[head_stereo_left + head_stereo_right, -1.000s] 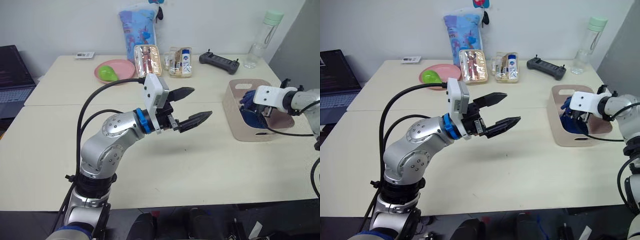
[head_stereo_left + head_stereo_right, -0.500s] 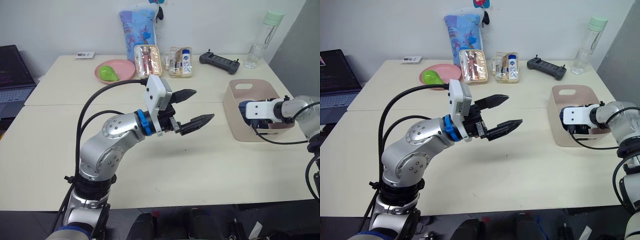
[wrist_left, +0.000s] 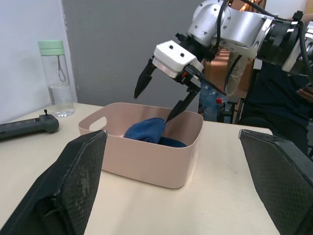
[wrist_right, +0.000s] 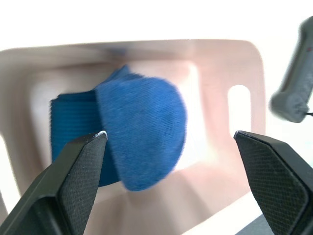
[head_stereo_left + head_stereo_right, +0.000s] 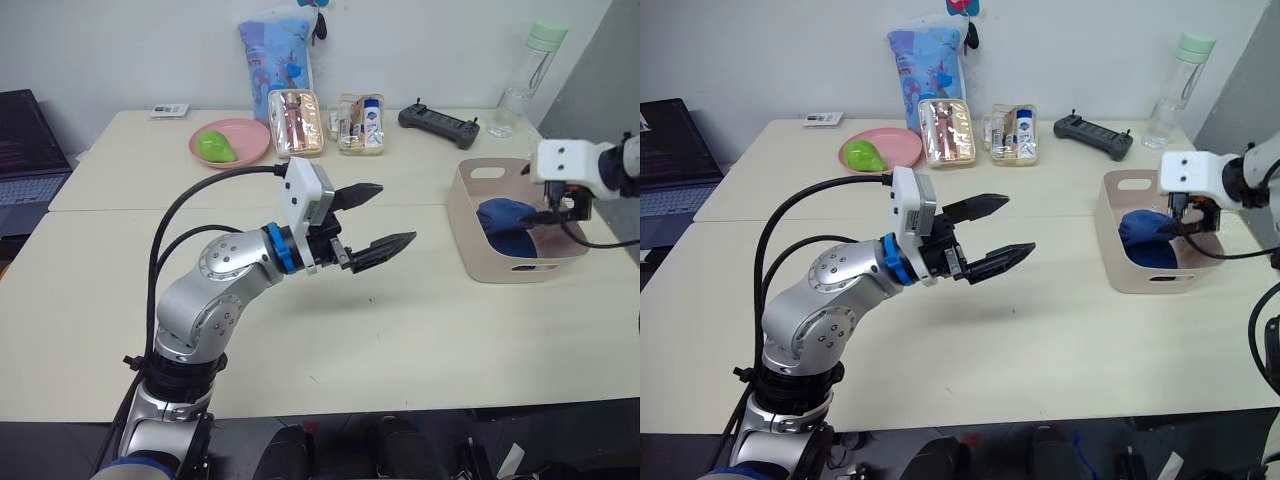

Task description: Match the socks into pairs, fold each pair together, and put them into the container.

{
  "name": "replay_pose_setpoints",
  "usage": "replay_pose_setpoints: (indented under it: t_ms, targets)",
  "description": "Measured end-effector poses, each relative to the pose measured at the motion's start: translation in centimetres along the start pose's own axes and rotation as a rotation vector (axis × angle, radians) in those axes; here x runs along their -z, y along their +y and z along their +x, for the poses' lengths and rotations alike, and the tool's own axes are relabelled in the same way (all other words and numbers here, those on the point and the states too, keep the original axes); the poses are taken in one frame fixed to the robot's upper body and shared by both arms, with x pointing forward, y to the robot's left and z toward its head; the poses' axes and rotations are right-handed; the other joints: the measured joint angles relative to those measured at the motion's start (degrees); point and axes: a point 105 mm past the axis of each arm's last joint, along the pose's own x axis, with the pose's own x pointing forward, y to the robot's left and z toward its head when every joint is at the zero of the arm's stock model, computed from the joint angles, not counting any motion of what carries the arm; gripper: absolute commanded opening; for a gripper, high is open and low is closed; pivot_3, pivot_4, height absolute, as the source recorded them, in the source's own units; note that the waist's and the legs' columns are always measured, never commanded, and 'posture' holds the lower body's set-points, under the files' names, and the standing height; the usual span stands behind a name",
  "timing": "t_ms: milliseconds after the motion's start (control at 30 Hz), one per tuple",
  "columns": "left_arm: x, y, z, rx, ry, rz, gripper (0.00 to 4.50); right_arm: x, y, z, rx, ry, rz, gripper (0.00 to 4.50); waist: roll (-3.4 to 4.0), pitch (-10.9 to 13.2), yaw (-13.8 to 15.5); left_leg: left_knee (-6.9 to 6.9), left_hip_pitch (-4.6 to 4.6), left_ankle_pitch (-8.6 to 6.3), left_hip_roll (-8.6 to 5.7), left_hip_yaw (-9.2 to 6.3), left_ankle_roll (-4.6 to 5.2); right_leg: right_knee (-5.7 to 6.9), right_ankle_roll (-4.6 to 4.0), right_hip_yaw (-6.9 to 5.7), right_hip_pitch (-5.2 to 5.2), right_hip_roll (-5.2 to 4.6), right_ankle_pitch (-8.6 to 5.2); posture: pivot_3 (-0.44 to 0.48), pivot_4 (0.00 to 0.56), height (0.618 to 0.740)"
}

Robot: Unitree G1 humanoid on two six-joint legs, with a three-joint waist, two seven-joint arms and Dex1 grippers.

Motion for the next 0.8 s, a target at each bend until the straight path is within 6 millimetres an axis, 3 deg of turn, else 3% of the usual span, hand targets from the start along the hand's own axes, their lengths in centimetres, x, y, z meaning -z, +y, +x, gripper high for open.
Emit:
replay_pose_setpoints:
  t_ms: [233,367,467,633,800]
  targets:
    - [0.1,-0.2,0.2,0.006,-0.008,-0.009,4.50,0.6,-0.5,1.1,0.082,0.002,0.014,1.50,0.00,0.0,0.1,0.01,-0.02,0.00,-0.01,0.00,-0.01,0.00,0.00,0.00,-0.01,-0.02,0.00,0.000,0.150,0.740]
    - [-0.2,-0.8,0.4,0.037,-0.016,-0.027,4.50,0.9,-0.7,3.3,0.147,0.024,0.017,0.05,0.00,0.0,0.0,0.01,0.00,0.01,-0.01,0.03,-0.01,0.04,-0.01,0.02,-0.01,-0.01,0.00,0.000,0.150,0.740]
    - [-0.4,-0.9,0.5,0.041,-0.017,-0.021,4.50,1.1,0.4,4.7,0.101,0.026,0.032,0.02,0.00,0.0,0.0,0.01,-0.02,0.01,-0.01,0.02,-0.01,0.01,-0.01,0.01,-0.01,-0.01,0.00,0.000,0.150,0.740]
    - [-0.8,-0.8,0.7,0.034,-0.017,-0.008,4.50,3.5,3.3,7.0,0.020,0.112,0.054,0.02,0.00,0.0,0.1,0.06,-0.05,0.01,-0.04,0.01,-0.01,0.01,-0.01,0.02,0.00,-0.03,0.01,0.000,0.150,0.740]
    - [-0.7,-0.9,0.6,0.036,-0.004,-0.010,4.50,4.5,4.1,7.3,0.009,0.136,0.097,0.02,0.00,0.0,0.0,0.09,-0.03,0.01,-0.04,0.00,-0.01,0.03,-0.01,0.01,0.02,-0.03,0.00,0.000,0.150,0.740]
